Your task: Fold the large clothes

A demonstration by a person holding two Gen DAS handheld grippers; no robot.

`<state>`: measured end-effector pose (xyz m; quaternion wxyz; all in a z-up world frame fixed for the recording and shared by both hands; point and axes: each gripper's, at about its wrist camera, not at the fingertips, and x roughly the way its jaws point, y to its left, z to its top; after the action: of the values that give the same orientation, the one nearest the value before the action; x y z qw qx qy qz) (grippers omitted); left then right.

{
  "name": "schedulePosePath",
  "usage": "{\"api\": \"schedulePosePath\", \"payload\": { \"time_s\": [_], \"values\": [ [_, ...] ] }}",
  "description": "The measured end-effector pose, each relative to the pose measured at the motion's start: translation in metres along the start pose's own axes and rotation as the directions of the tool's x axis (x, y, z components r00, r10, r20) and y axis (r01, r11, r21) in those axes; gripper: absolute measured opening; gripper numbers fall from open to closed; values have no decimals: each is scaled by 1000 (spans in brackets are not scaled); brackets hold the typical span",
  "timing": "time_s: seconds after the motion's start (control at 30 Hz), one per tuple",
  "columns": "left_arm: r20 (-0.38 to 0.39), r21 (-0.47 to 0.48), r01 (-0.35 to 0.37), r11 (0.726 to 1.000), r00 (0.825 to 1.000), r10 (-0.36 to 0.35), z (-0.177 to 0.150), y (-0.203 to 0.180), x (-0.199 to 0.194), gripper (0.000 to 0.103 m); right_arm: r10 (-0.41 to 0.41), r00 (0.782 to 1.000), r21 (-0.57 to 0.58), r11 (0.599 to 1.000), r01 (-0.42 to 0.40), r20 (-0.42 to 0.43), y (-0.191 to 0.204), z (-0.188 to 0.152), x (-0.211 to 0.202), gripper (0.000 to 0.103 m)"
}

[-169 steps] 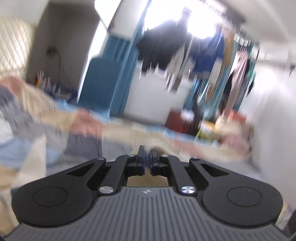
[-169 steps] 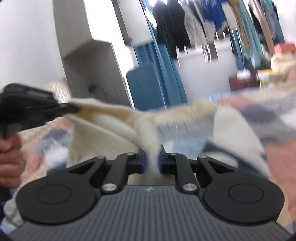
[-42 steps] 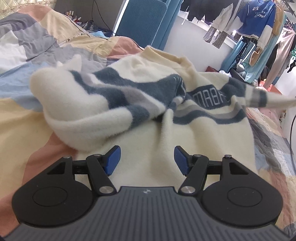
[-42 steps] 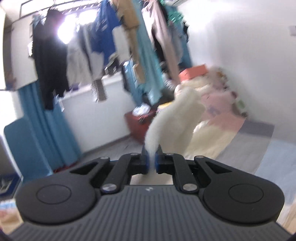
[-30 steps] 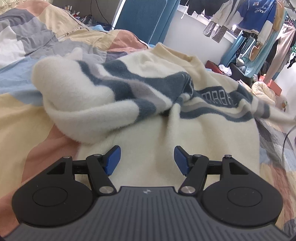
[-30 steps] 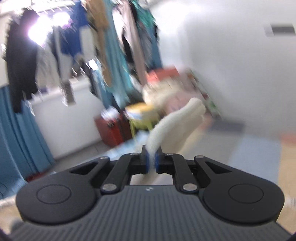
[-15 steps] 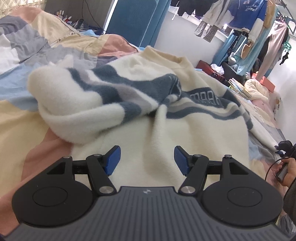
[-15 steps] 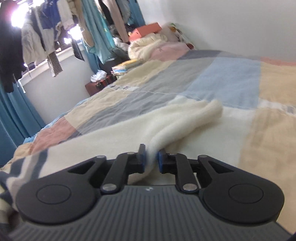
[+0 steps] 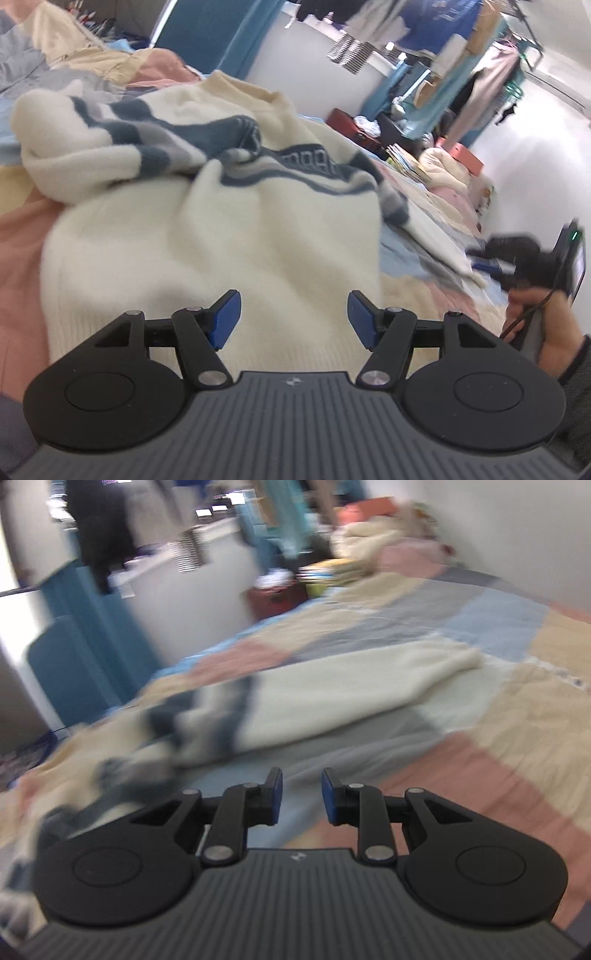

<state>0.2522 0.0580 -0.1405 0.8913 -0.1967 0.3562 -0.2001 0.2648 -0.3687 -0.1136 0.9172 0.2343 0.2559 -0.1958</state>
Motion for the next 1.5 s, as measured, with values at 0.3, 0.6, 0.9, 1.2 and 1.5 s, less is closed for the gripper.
{"api": "schedulePosePath", "payload": {
  "time_s": [0.3, 0.6, 0.9, 1.2, 1.5],
  "values": [
    [-11, 80, 82, 993, 997, -82, -14, -18, -15, 69, 248, 966, -8, 968, -249, -72, 38, -44, -90, 66],
    [-98, 264, 134, 955, 989, -111, -28, -56, 31, 69, 369, 917, 189, 922, -339, -154, -2, -83, -96, 68],
    [-126, 623, 44, 781, 991, 44, -52, -92, 102, 39, 364, 909, 194, 925, -326, -205, -10, -85, -51, 68],
    [-17, 315, -53, 948, 998, 61, 23, -29, 85, 7, 440, 846, 223, 895, -386, -302, 10, -100, -8, 68],
    [-35, -139, -75, 987, 997, 70, 64, 92, 99, 7, 599, 676, 242, 797, -553, -430, 65, -134, 6, 68]
  ]
}}
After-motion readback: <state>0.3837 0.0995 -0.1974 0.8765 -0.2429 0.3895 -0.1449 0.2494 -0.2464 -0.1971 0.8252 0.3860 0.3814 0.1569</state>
